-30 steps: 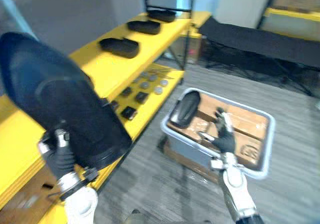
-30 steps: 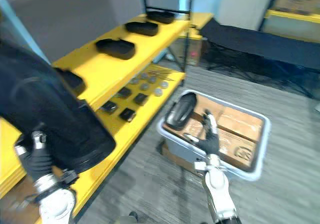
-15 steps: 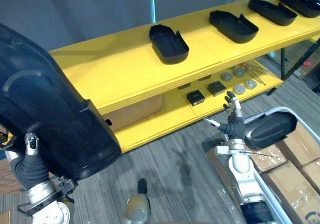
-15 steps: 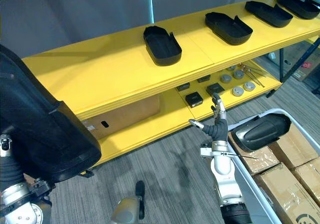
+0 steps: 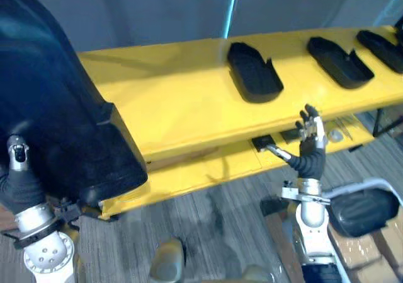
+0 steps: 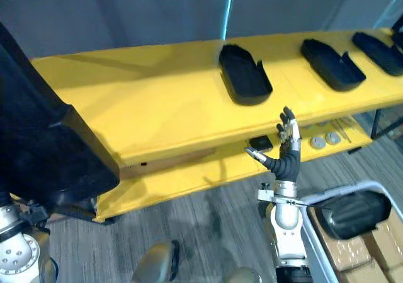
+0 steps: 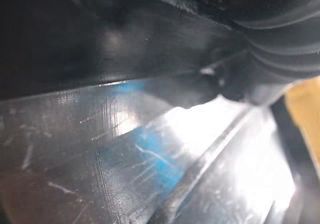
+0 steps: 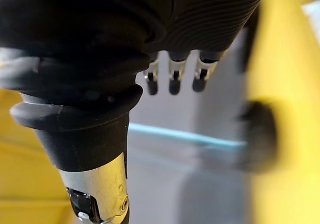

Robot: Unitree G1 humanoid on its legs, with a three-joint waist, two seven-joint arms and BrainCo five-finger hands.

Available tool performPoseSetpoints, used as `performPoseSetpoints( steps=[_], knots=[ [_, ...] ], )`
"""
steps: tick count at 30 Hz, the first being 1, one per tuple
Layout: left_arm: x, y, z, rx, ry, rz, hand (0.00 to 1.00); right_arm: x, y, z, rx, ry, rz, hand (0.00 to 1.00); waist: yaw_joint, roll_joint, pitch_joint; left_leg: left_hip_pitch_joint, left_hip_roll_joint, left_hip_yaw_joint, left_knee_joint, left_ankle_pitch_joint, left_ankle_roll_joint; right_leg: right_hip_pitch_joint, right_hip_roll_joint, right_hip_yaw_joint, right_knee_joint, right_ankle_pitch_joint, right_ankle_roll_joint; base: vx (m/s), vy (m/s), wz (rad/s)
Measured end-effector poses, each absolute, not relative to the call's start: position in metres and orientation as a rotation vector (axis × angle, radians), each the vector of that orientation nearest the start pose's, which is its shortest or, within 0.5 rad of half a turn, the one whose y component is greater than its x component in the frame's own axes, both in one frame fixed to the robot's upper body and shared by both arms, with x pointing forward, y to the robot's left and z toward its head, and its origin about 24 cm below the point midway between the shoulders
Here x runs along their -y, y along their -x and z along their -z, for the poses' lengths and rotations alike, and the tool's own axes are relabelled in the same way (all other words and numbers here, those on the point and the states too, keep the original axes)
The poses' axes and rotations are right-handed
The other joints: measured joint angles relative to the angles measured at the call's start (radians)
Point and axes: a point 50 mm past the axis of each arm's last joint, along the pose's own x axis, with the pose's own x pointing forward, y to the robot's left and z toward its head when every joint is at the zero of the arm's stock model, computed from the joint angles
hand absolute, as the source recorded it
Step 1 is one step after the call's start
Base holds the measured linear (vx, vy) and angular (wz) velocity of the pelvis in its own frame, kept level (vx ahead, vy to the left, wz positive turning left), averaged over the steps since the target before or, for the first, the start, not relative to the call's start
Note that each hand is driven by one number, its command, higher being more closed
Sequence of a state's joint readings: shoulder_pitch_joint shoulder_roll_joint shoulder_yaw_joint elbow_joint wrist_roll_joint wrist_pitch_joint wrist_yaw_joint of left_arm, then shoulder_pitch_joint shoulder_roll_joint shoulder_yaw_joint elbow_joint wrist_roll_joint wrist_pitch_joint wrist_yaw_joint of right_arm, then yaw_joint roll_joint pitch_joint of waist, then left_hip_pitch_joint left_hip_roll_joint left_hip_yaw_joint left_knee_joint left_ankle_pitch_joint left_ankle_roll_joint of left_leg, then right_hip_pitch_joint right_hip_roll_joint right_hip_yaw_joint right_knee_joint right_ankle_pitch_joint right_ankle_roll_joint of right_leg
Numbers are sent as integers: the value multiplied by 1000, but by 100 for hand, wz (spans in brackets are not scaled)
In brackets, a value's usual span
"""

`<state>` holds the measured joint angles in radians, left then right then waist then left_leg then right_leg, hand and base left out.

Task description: Walk over and take plastic housings, then place them on the shelf

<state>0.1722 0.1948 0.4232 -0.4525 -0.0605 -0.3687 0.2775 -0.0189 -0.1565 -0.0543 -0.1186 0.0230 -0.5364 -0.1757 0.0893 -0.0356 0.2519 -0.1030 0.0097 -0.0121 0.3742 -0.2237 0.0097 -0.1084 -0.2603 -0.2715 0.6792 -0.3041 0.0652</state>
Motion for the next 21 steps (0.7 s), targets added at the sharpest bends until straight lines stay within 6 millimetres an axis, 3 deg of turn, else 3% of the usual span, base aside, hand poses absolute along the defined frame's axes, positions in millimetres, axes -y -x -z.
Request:
performPoseSetpoints(
  steps=[2,3,4,5,6,7,9,11,12,15,21],
  knots=[
    [-262,-187,-162,733,-191,-562,100,202,-237,-138,735,152,191,0,-27,17,-4,2,4,-71,0,-6,-16,-91,42,71,-121,2,1,344,-58,109],
    [-259,-194,-161,726,-178,-545,100,208,-238,-142,751,171,209,0,-35,20,-5,5,6,-97,0,-10,-42,-117,56,124,-176,18,24,359,-157,127],
    [-256,-200,-157,700,-172,-514,100,213,-239,-147,772,186,241,0,-46,17,-7,19,10,-122,2,-24,-70,-111,69,169,-275,70,50,304,-187,97],
    [-255,-202,-155,689,-175,-495,100,214,-239,-150,785,197,261,0,-47,10,-10,31,12,-131,4,-34,-87,-98,69,177,-329,122,46,328,-293,105],
    [-252,-204,-153,671,-184,-460,100,215,-240,-154,806,216,282,0,-49,-16,-27,38,11,-147,16,-58,-126,-79,66,182,-402,300,66,305,-344,92],
    [-244,-206,-142,632,-144,-430,100,220,-241,-161,828,268,292,0,-51,34,-40,38,71,-142,15,-67,-153,-43,101,124,-407,288,55,294,-349,90],
    [-234,-210,-139,615,-131,-375,100,226,-241,-176,871,317,296,0,-52,70,-60,49,133,-68,-54,-25,-190,2,129,72,-468,289,40,210,-285,62],
    [-226,-214,-143,636,-125,-323,100,235,-234,-191,920,343,341,0,-70,86,-68,88,155,32,-142,35,-186,51,131,24,-503,288,33,159,-201,63],
    [-225,-217,-148,658,-123,-310,100,240,-228,-199,956,336,370,0,-78,88,-70,114,156,58,-178,56,-169,76,132,12,-515,284,27,112,-98,46],
    [-225,-218,-153,670,-125,-313,100,244,-213,-218,1052,331,388,0,-85,88,-70,129,148,83,-193,58,-167,72,127,28,-522,283,25,54,-11,-11],
    [-226,-223,-143,535,-180,-244,100,241,-193,-217,1057,330,323,0,-107,84,-69,156,135,137,-207,54,-159,68,126,64,-537,287,33,-16,34,-20]
  ],
)
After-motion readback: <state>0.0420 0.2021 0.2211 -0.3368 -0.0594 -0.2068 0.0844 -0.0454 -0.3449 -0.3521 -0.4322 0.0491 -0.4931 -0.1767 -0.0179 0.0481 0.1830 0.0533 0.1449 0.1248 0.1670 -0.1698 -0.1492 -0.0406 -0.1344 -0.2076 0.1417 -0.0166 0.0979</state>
